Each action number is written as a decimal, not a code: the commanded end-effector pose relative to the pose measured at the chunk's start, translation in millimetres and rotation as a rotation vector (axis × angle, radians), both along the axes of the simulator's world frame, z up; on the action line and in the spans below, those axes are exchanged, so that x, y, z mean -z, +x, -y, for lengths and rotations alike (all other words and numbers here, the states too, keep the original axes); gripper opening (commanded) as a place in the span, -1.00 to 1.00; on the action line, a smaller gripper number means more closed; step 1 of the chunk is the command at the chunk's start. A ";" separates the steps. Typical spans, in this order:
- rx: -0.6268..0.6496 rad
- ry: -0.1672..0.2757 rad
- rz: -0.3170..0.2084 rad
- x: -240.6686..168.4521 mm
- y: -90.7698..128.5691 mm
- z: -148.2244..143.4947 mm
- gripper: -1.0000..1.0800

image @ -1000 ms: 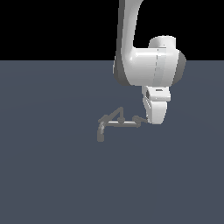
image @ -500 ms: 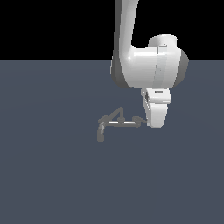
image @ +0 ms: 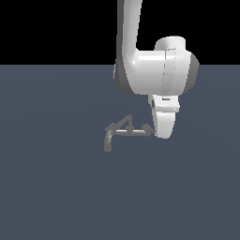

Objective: Turn on the faucet by rotating a designated handle.

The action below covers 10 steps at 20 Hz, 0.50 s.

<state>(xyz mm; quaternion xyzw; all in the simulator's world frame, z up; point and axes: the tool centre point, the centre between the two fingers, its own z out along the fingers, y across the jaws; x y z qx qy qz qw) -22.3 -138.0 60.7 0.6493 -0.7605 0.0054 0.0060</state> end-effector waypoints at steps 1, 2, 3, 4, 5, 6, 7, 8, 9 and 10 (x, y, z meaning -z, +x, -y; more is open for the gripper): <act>-0.058 0.015 0.001 0.0 9.1 -48.6 -1.00; -0.058 0.015 0.001 0.0 9.1 -48.6 -1.00; 0.005 0.001 -0.008 1.6 -2.1 -5.7 -1.00; -0.001 0.002 -0.007 1.5 2.0 -11.5 -1.00; -0.007 0.003 -0.006 1.4 6.1 -17.3 -1.00; -0.013 0.005 -0.005 1.3 10.0 -23.1 -1.00; -0.019 0.006 -0.004 1.1 13.9 -28.9 -1.00; -0.024 0.008 -0.004 1.0 17.8 -34.6 -1.00; -0.030 0.009 -0.003 0.8 21.6 -40.3 -1.00; -0.036 0.010 -0.002 0.7 25.3 -46.0 -1.00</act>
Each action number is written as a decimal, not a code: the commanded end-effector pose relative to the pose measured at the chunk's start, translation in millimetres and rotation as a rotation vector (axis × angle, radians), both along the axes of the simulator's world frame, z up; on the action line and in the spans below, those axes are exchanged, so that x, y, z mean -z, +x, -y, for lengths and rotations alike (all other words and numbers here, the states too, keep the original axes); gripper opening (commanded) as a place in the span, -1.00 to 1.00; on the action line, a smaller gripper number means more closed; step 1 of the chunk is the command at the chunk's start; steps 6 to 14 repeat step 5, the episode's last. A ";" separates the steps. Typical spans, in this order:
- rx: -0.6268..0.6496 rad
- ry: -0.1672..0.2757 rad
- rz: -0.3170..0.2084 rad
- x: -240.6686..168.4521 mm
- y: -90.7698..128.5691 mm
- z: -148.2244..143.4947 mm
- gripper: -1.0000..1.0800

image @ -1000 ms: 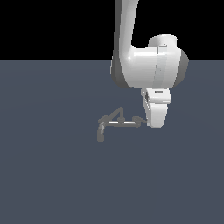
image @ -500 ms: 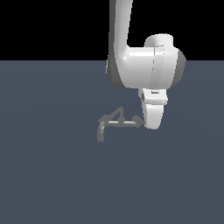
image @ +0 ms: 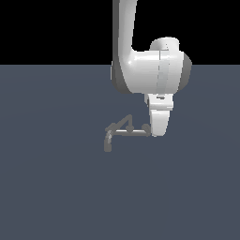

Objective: Turn on the faucet by rotating a designated handle.

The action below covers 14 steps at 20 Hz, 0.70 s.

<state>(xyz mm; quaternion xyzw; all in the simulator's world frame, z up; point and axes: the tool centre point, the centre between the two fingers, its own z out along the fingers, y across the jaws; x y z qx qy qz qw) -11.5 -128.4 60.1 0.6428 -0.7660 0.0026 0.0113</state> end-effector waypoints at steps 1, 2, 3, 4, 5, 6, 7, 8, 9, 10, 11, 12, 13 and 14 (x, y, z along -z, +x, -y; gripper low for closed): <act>-0.059 0.015 0.011 0.0 18.2 -42.1 -1.00; -0.064 0.016 0.011 -0.2 21.8 -47.7 -1.00; -0.070 0.017 0.012 -0.4 25.4 -53.3 -1.00; -0.075 0.019 0.013 -0.6 28.9 -58.9 -1.00; -0.075 0.019 0.013 -0.6 28.9 -58.9 -1.00; -0.075 0.019 0.013 -0.6 28.9 -58.9 -1.00; -0.075 0.019 0.013 -0.6 28.9 -58.9 -1.00; -0.075 0.019 0.013 -0.6 28.9 -58.9 -1.00; -0.075 0.019 0.013 -0.6 28.9 -58.9 -1.00; -0.075 0.019 0.013 -0.6 28.9 -58.9 -1.00; -0.075 0.019 0.013 -0.6 28.9 -58.9 -1.00; -0.075 0.019 0.013 -0.6 28.9 -58.9 -1.00; -0.075 0.019 0.013 -0.6 28.9 -58.9 -1.00; -0.075 0.019 0.013 -0.6 28.9 -58.9 -1.00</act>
